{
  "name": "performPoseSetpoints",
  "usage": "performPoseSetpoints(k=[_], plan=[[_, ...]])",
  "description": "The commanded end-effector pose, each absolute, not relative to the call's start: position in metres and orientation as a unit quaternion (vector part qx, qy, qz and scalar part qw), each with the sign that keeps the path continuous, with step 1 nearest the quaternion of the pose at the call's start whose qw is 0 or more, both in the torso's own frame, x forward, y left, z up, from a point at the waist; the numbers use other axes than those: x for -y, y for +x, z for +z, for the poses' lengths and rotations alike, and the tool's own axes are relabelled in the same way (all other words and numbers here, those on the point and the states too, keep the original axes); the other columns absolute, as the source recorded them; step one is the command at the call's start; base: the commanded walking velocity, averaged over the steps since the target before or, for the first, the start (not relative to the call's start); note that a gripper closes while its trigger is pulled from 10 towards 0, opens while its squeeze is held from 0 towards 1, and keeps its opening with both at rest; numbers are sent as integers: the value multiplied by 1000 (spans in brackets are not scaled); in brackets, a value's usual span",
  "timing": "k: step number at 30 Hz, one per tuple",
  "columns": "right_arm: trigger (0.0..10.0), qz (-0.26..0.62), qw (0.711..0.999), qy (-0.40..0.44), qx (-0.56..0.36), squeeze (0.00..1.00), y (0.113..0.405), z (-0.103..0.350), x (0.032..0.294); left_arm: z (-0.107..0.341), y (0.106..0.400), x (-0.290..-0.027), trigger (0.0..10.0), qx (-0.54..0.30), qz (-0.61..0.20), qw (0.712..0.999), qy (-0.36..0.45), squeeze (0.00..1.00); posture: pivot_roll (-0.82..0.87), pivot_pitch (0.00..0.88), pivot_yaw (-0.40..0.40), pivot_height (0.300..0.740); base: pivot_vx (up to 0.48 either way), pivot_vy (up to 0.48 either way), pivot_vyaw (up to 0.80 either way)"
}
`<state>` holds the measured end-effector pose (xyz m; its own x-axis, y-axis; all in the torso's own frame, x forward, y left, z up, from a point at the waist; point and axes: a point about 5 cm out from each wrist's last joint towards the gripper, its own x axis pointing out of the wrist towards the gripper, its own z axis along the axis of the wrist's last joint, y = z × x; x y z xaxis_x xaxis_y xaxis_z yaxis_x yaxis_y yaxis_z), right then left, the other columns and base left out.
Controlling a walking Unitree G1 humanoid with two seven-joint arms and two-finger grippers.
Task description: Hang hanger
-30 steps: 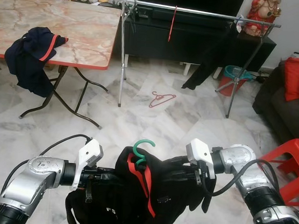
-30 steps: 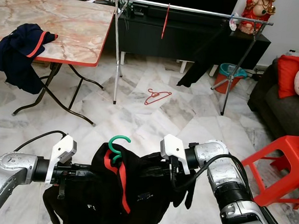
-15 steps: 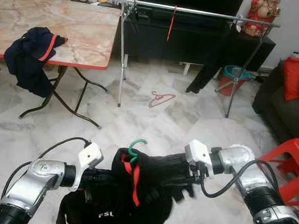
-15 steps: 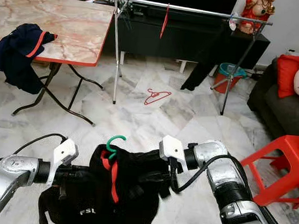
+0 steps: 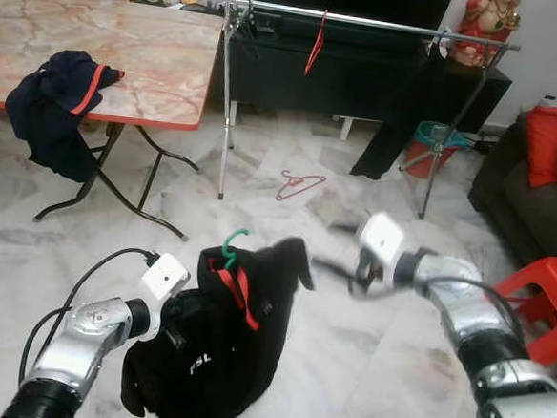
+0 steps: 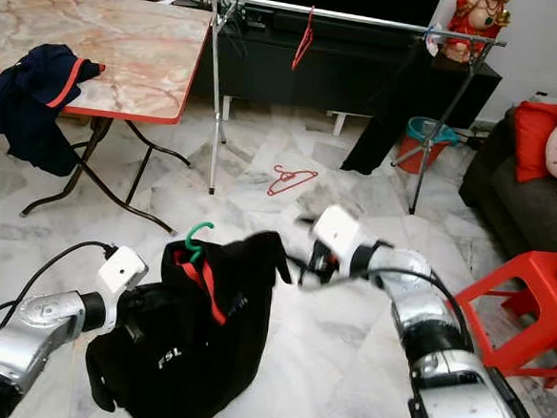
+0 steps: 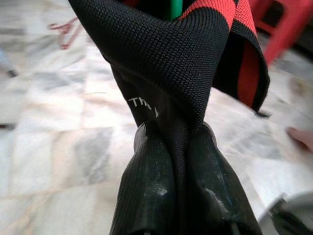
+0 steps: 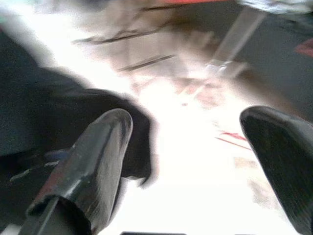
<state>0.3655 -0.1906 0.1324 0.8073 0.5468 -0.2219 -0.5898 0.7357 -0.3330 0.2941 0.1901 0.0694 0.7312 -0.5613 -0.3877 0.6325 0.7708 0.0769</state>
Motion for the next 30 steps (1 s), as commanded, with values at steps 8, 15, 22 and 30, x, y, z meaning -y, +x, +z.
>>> performPoseSetpoints(k=[8,15,22,30], plan=[[10000,-106,978,-116,-141,0,337,98,297,88,312,-184,10000,-89,-239,963,85,0,-90,0,-82,740,0,0,0],[10000,-216,946,-86,-228,0,283,34,311,92,310,-183,10000,-52,-189,978,68,0,-84,0,-78,740,0,0,0],[10000,-200,928,-36,-311,0,239,-23,280,94,303,-187,10000,-39,-158,986,27,0,-60,0,-63,740,0,0,0],[10000,-163,899,-13,-405,0,187,-69,242,88,291,-197,10000,-57,-123,991,17,0,-42,0,-29,740,0,0,0]])
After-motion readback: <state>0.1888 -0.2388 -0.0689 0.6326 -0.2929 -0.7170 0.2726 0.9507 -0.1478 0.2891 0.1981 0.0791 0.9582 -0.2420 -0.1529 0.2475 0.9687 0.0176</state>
